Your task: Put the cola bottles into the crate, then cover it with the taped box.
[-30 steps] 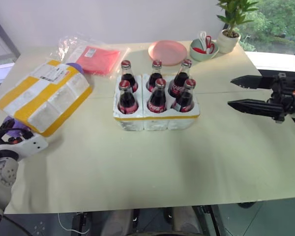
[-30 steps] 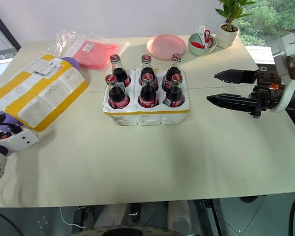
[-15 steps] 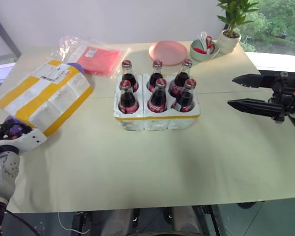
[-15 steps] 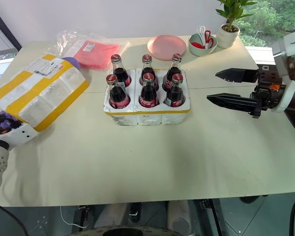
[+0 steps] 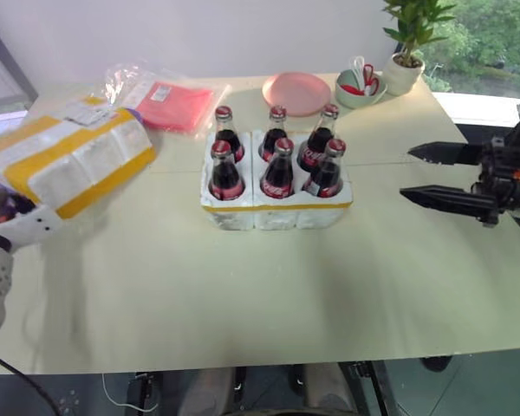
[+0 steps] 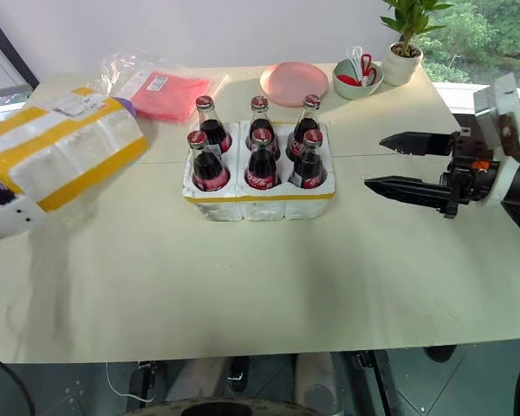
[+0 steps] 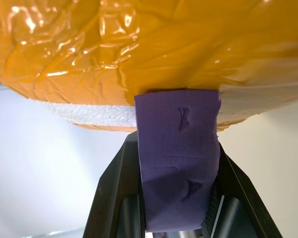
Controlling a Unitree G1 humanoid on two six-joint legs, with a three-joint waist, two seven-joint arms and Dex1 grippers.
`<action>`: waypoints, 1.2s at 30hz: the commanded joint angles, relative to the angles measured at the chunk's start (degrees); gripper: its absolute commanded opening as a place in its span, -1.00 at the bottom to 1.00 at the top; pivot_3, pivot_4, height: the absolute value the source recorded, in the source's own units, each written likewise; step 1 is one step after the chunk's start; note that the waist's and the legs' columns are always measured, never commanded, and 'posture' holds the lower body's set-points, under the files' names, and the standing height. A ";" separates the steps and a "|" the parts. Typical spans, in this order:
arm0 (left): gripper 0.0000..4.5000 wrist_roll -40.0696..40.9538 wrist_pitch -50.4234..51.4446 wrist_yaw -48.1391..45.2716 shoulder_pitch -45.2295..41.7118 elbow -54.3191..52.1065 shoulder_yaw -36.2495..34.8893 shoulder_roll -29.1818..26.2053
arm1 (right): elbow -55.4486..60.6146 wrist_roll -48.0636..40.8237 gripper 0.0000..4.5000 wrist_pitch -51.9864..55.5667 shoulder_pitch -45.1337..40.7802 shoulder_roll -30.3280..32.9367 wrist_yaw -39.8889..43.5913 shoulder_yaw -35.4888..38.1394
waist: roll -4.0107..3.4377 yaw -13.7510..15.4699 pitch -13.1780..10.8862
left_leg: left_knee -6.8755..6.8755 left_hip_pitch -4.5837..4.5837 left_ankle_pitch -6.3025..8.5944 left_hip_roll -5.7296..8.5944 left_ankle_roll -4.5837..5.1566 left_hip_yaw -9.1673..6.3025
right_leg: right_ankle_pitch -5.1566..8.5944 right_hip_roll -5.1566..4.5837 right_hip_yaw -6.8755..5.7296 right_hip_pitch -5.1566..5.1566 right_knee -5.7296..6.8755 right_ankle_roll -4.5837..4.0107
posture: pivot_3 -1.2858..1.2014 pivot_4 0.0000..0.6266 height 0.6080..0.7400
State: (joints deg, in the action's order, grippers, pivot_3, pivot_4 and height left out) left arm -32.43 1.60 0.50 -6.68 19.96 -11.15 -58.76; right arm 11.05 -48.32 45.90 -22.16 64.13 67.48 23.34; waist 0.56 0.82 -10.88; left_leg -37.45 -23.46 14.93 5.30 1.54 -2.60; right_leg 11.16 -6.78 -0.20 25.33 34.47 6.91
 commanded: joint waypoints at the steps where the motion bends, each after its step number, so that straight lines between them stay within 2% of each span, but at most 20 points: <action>1: -0.50 3.77 -2.82 -0.57 -4.82 -4.40 -4.61 -3.59 | 0.19 0.69 1.00 -1.67 0.21 0.72 0.44 1.75 | 0.07 0.10 -0.01 | -0.01 -0.01 0.00 0.00 0.00 -0.01 | 0.00 0.00 -0.01 0.00 0.00 0.00 | 0.03 -0.52 1.00; 6: -0.50 10.08 -7.25 -5.76 -14.75 -6.75 -3.73 -4.24 | -0.62 1.65 1.00 -2.62 0.82 0.09 0.15 1.75 | 0.06 -0.07 0.00 | -0.08 -0.01 -0.01 0.00 0.00 0.02 | -0.04 0.01 -0.01 -0.04 0.01 0.04 | 0.03 -0.52 1.00; 13: -0.50 19.56 -20.34 -21.33 -30.08 -10.15 5.27 -1.65 | -1.61 3.24 1.00 -4.09 1.94 0.25 0.43 1.95 | 0.06 -0.08 0.00 | -0.24 -0.02 -0.10 0.00 0.14 0.08 | -0.06 0.04 -0.02 -0.04 0.12 0.06 | 0.03 -0.52 1.00; 19: -0.50 21.86 -28.94 -30.78 -38.21 -8.80 11.55 1.08 | -0.54 3.43 1.00 -3.98 4.30 -0.11 -0.64 4.02 | 0.07 -0.19 -0.01 | -0.47 -0.02 -0.08 0.01 0.21 0.15 | -0.06 0.04 -0.01 -0.09 0.25 0.07 | 0.03 -0.52 1.00; 25: -0.50 16.86 -34.90 -34.48 -39.68 -6.84 16.55 2.03 | 2.16 2.51 1.00 -3.13 7.84 -0.86 -2.65 7.34 | 0.07 -0.10 -0.01 | -0.59 0.01 -0.07 0.00 0.27 0.42 | -0.06 0.05 0.01 0.02 0.53 0.07 | 0.03 -0.52 1.00; 28: -0.50 6.81 -34.83 -32.08 -39.75 -5.03 19.94 1.64 | 3.62 1.94 1.00 -2.51 9.28 -1.41 -3.79 8.87 | 0.08 -0.08 -0.01 | -0.66 0.03 -0.06 0.00 0.29 0.45 | -0.06 0.05 0.02 -0.01 0.57 0.07 | 0.03 -0.52 1.00; 30: -0.50 2.95 -34.06 -30.80 -39.35 -4.79 20.91 1.77 | 4.49 1.57 1.00 -2.19 9.94 -1.67 -4.41 9.56 | 0.10 -0.09 -0.02 | -0.67 0.04 -0.06 0.00 0.30 0.48 | -0.06 0.06 0.03 -0.03 0.57 0.08 | 0.03 -0.52 1.00; 34: 0.08 -0.29 -31.93 -29.44 -36.93 -7.05 21.33 3.21 | 5.31 0.44 1.00 -1.37 10.07 -2.18 -5.89 10.19 | 0.10 -0.17 -0.02 | -0.67 0.04 -0.05 -0.01 0.32 0.50 | -0.07 0.07 0.05 -0.02 0.59 0.09 | 0.03 -0.52 1.00; 36: 0.56 -2.33 -31.76 -28.83 -35.02 -7.60 21.23 2.36 | 5.38 0.24 1.00 -1.20 10.02 -2.21 -6.17 10.08 | 0.10 -0.14 -0.02 | -0.67 0.05 -0.05 -0.01 0.32 0.50 | -0.06 0.07 0.05 -0.01 0.60 0.09 | 0.03 -0.52 1.00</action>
State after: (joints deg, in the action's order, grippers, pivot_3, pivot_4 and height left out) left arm -33.21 -30.66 -29.44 -42.04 13.79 10.62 -55.41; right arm 14.62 -46.64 44.78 -11.74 61.80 61.68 30.72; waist 0.65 0.69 -10.90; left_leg -38.12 -23.41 14.89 5.29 1.86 -2.11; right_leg 11.10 -6.71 -0.15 25.32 35.08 7.00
